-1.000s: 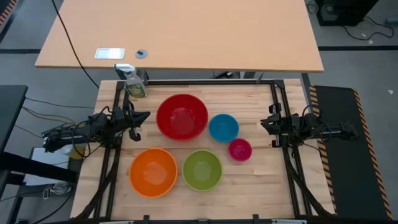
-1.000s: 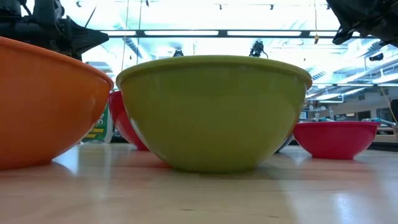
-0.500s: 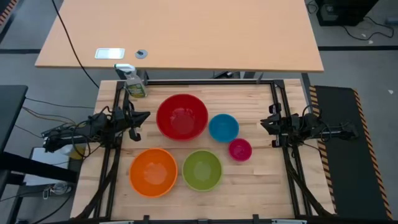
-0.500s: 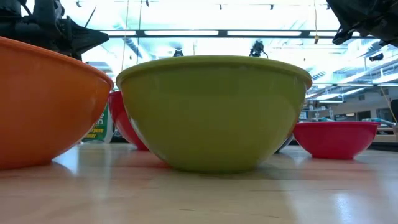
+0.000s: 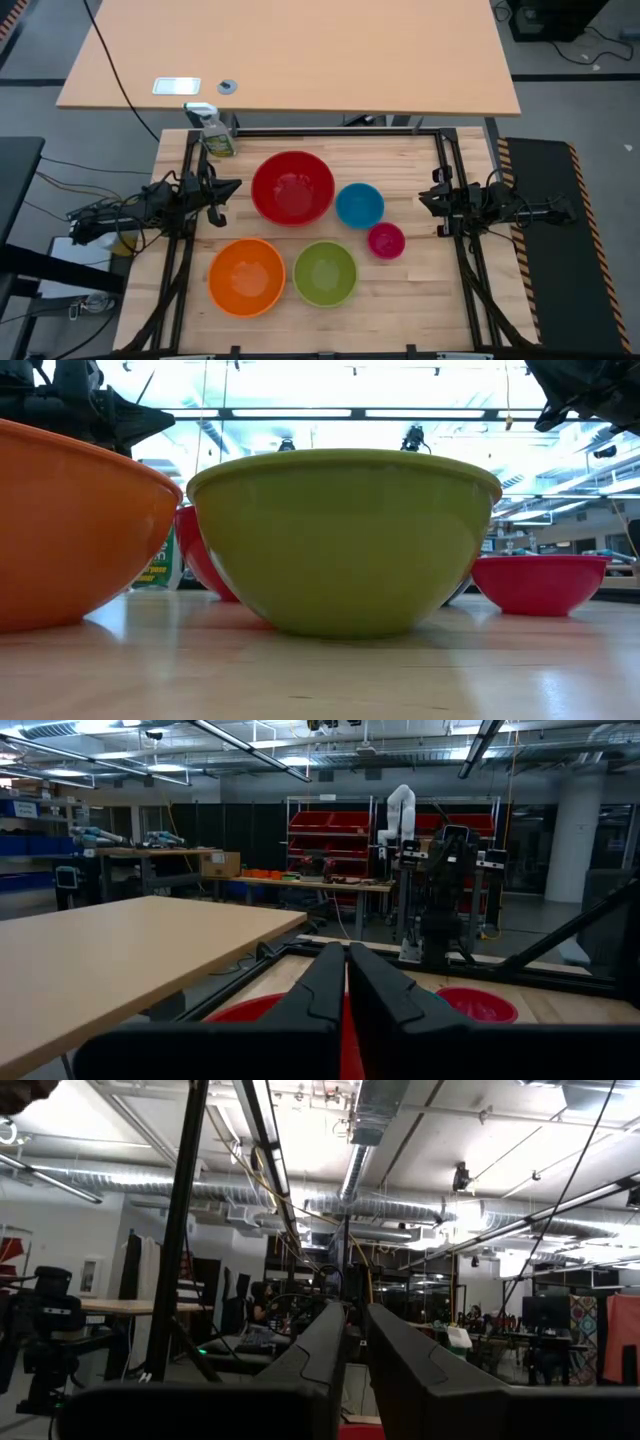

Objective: Nest bowls inside each other

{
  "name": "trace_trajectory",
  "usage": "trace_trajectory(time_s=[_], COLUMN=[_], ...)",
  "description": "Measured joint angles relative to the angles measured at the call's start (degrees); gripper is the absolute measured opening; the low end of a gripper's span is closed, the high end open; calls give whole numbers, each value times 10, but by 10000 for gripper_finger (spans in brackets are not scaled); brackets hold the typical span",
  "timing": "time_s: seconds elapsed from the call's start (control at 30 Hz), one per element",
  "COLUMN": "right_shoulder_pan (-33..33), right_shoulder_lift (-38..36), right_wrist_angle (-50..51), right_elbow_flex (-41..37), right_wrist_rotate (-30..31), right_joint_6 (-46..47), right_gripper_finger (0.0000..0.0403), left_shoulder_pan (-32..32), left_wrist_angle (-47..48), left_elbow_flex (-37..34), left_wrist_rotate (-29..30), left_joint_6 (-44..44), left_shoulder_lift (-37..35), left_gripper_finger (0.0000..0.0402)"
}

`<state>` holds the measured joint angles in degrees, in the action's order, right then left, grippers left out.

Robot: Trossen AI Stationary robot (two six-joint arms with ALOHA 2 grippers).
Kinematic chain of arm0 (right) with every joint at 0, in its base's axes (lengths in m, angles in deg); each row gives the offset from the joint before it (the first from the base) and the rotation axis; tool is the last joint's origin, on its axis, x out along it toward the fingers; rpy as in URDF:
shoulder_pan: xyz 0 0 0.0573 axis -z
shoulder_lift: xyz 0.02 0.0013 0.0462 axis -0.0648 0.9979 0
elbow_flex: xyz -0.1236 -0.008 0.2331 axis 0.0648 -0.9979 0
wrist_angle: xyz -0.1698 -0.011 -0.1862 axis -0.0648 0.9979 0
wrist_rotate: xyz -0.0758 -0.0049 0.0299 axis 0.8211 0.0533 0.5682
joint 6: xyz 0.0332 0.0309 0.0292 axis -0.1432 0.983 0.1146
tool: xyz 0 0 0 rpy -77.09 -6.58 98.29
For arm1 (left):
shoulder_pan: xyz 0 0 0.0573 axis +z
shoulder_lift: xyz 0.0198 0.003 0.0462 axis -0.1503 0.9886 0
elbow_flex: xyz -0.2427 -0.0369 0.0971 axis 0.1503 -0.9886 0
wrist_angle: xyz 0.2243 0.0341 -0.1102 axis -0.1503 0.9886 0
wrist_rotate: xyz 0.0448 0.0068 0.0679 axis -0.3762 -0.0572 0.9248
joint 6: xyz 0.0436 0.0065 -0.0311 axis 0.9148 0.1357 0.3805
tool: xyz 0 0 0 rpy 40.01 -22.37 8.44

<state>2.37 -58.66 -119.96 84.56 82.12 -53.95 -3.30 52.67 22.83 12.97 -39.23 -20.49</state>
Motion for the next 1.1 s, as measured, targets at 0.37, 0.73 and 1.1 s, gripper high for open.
trace_trajectory(time_s=[0.37, 0.73, 1.1], right_shoulder_pan=[0, 0, 0], right_shoulder_lift=[0, 0, 0], right_wrist_angle=[0, 0, -97], right_elbow_flex=[0, 0, 0], right_wrist_rotate=[0, 0, 95], right_joint_6=[0, 0, 33], right_gripper_finger=[55, 55, 55], left_shoulder_pan=[0, 0, 0], left_wrist_angle=[0, -1, -47], left_elbow_flex=[0, 0, 0], left_wrist_rotate=[0, 0, 5], left_joint_6=[0, 13, -43], left_shoulder_lift=[0, 0, 0], left_gripper_finger=[23, 23, 23])
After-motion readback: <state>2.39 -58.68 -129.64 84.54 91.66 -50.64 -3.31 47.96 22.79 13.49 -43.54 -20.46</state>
